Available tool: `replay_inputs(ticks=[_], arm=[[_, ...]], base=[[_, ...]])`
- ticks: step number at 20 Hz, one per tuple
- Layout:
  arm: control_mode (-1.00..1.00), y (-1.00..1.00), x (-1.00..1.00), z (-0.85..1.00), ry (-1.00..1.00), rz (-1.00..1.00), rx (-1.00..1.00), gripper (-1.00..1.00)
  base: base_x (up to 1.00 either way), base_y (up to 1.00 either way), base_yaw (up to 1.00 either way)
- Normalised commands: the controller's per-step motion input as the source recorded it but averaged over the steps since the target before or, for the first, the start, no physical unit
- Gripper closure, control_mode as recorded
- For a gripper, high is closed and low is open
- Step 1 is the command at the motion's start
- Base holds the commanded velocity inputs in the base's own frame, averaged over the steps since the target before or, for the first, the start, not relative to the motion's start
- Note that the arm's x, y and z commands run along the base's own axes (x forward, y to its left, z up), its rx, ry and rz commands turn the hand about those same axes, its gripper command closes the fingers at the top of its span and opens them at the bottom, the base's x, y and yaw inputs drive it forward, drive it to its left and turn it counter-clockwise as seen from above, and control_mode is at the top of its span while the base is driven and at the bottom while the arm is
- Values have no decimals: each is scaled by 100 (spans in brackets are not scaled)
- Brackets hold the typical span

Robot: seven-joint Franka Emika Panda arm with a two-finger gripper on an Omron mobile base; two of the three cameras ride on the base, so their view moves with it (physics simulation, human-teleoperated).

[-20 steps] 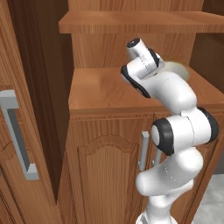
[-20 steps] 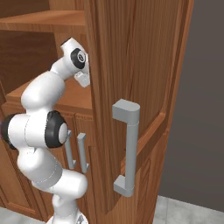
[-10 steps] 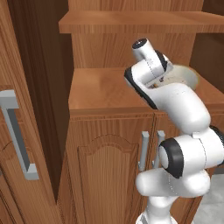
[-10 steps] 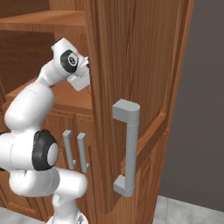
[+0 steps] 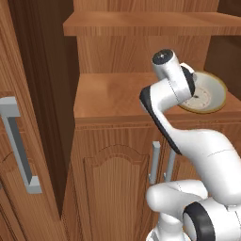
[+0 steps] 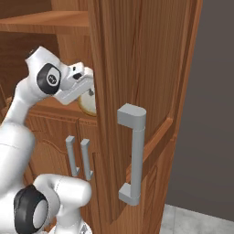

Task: Open the cabinet. Place the bowl and condiment on the counter. Then place the lime and garlic on the cutting board.

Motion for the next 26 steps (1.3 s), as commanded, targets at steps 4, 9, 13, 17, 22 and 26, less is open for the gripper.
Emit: replay_inputs(ticks=[4, 9, 13, 17, 22, 26], arm=[[-100, 6, -100, 87, 6, 18, -11, 100], [-100, 23, -100, 59, 10, 30, -17, 100], [-100, 43, -100, 30, 15, 43, -26, 100], [-100, 39, -100, 30, 21, 44, -27, 100], [-100, 9, -100, 16, 20, 38, -17, 100], [-100, 7, -88, 9, 22, 26, -5, 100]], base=[[0, 0, 0], [0, 0, 0], [0, 0, 0], [0, 0, 0], [0, 0, 0], [0, 0, 0]])
